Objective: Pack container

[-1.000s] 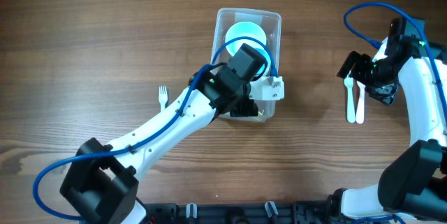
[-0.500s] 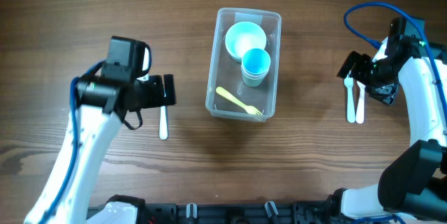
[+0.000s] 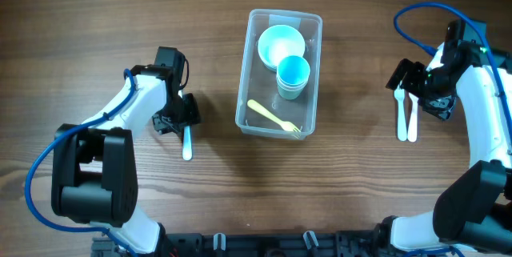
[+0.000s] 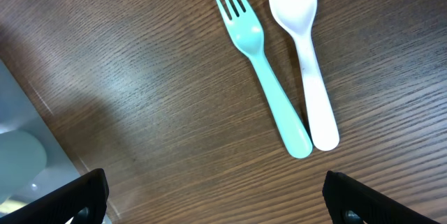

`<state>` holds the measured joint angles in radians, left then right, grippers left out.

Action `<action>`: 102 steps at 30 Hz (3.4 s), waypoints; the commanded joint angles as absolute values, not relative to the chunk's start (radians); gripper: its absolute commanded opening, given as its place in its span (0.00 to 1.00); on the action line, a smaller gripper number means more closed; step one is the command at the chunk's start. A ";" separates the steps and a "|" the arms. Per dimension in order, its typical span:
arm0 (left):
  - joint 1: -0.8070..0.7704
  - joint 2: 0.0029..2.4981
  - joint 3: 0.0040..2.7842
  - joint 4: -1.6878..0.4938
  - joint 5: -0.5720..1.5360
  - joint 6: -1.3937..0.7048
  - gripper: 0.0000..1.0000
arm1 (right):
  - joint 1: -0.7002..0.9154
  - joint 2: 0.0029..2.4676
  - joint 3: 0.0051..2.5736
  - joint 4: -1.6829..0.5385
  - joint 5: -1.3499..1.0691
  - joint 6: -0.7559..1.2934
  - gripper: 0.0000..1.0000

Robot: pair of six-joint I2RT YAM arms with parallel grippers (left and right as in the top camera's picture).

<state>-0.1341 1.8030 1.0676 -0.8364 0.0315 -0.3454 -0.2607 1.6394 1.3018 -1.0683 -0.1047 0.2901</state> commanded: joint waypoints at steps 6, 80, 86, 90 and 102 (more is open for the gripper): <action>-0.129 1.816 1.060 -0.799 0.011 -0.107 0.59 | -0.255 1.652 1.300 -1.065 -0.114 0.291 1.00; -0.294 1.422 1.474 -1.119 -0.281 -0.251 1.00 | -0.254 1.855 1.300 -1.045 -0.049 0.133 0.81; -0.294 1.422 1.474 -1.119 -0.281 -0.251 1.00 | -0.237 1.889 1.300 -0.961 -0.044 0.134 0.81; -0.294 1.422 1.474 -1.119 -0.281 -0.251 1.00 | -0.237 1.947 1.300 -0.928 -0.046 0.135 0.75; -0.294 1.422 1.474 -1.119 -0.281 -0.251 1.00 | -0.236 2.017 1.303 -0.939 -0.042 0.163 0.37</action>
